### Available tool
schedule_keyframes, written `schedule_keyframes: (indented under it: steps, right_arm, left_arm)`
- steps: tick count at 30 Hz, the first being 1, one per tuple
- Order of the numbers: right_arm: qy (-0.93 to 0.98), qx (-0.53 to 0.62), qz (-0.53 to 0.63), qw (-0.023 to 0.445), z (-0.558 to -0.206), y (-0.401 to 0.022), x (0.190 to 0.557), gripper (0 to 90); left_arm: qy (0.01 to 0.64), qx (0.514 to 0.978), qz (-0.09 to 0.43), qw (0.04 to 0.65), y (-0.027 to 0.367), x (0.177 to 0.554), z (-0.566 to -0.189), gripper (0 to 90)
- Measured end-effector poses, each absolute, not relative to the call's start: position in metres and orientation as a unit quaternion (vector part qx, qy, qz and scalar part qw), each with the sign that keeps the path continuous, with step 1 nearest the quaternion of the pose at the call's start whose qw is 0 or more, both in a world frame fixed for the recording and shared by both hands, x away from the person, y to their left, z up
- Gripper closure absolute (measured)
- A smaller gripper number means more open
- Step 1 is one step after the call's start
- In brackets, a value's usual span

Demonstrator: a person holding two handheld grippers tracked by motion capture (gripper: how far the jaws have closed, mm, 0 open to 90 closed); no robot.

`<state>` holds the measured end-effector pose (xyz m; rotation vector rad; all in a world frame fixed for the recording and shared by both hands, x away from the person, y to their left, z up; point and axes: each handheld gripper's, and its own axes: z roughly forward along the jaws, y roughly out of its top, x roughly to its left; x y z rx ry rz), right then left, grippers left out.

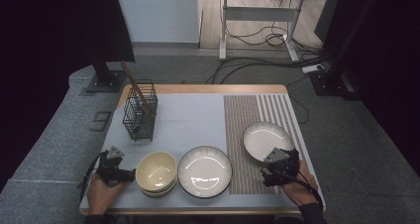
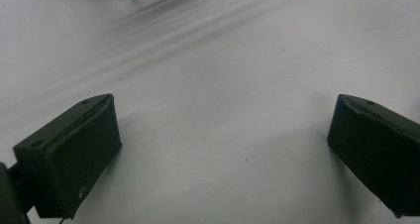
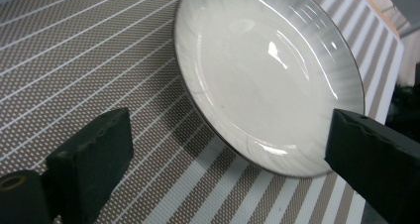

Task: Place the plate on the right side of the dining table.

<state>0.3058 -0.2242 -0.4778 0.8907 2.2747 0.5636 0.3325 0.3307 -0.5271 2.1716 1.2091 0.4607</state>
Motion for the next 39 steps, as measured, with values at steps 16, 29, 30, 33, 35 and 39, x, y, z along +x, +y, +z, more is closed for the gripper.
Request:
schedule_keyframes:
  steps: [16,29,30,33,35,39]
  right_arm:
    - [0.787,0.473,0.290,0.269,-0.513,-0.268,0.301,0.0]
    - [0.759,0.519,0.323,0.225,-0.536,-0.276,0.305,0.0]
    - [0.759,0.519,0.323,0.226,-0.536,-0.276,0.305,0.0]
    - [0.758,0.518,0.324,0.229,-0.537,-0.276,0.304,0.0]
    - [0.758,0.518,0.324,0.229,-0.537,-0.276,0.304,0.0]
    - [0.758,0.517,0.325,0.229,-0.537,-0.276,0.304,0.0]
  left_arm:
    - [0.456,0.819,0.174,0.302,0.331,0.332,-0.527,0.0]
    - [0.456,0.819,0.174,0.302,0.331,0.332,-0.527,0.0]
    - [0.456,0.819,0.174,0.302,0.331,0.332,-0.527,0.0]
    - [0.456,0.819,0.174,0.302,0.331,0.332,-0.527,0.0]
    - [0.456,0.819,0.174,0.302,0.331,0.332,-0.527,0.0]
    - [0.456,0.819,0.173,0.302,0.331,0.333,-0.527,0.0]
